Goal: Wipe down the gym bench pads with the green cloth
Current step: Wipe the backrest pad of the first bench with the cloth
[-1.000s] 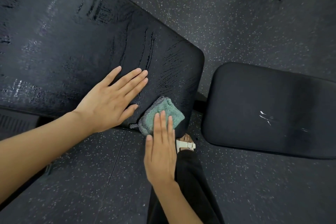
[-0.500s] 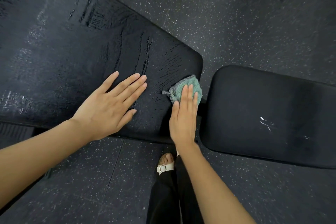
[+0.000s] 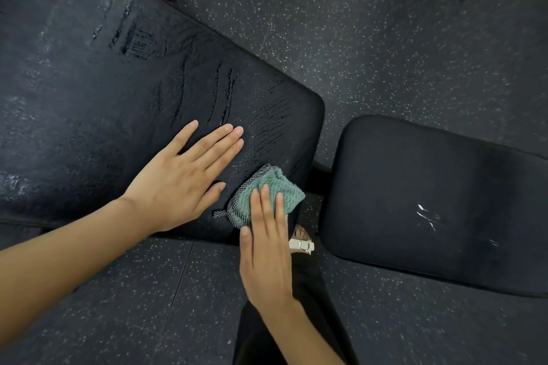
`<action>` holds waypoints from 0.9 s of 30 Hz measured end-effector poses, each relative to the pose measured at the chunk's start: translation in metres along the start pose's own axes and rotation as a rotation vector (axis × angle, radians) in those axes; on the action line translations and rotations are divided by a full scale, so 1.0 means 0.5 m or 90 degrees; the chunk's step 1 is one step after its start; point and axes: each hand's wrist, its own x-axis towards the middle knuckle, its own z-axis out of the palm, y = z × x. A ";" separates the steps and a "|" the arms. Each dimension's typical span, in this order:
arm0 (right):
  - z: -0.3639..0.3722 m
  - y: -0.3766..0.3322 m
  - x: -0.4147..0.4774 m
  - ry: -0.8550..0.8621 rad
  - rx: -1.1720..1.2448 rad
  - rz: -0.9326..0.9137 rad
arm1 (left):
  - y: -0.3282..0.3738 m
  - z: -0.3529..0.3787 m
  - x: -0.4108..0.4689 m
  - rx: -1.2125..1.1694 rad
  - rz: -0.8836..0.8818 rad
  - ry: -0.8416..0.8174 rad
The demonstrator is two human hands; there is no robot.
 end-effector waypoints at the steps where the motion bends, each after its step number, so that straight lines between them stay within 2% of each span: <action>1: -0.004 0.005 0.013 0.004 -0.002 0.000 | 0.001 0.000 0.003 -0.002 0.000 -0.001; 7: -0.051 0.023 0.170 0.077 0.013 0.033 | 0.003 -0.002 0.017 -0.005 -0.002 -0.009; 12: -0.101 0.039 0.280 0.067 -0.022 0.040 | 0.008 0.001 0.025 -0.006 -0.013 -0.017; 16: -0.093 0.022 0.255 0.067 -0.013 0.015 | 0.011 -0.001 0.032 -0.014 -0.024 -0.027; 22: -0.074 0.005 0.144 -0.013 0.002 -0.011 | 0.014 -0.004 0.039 -0.014 -0.029 -0.035; 27: -0.083 0.024 0.163 -0.018 -0.094 -0.006 | 0.013 -0.009 0.046 -0.015 -0.036 -0.049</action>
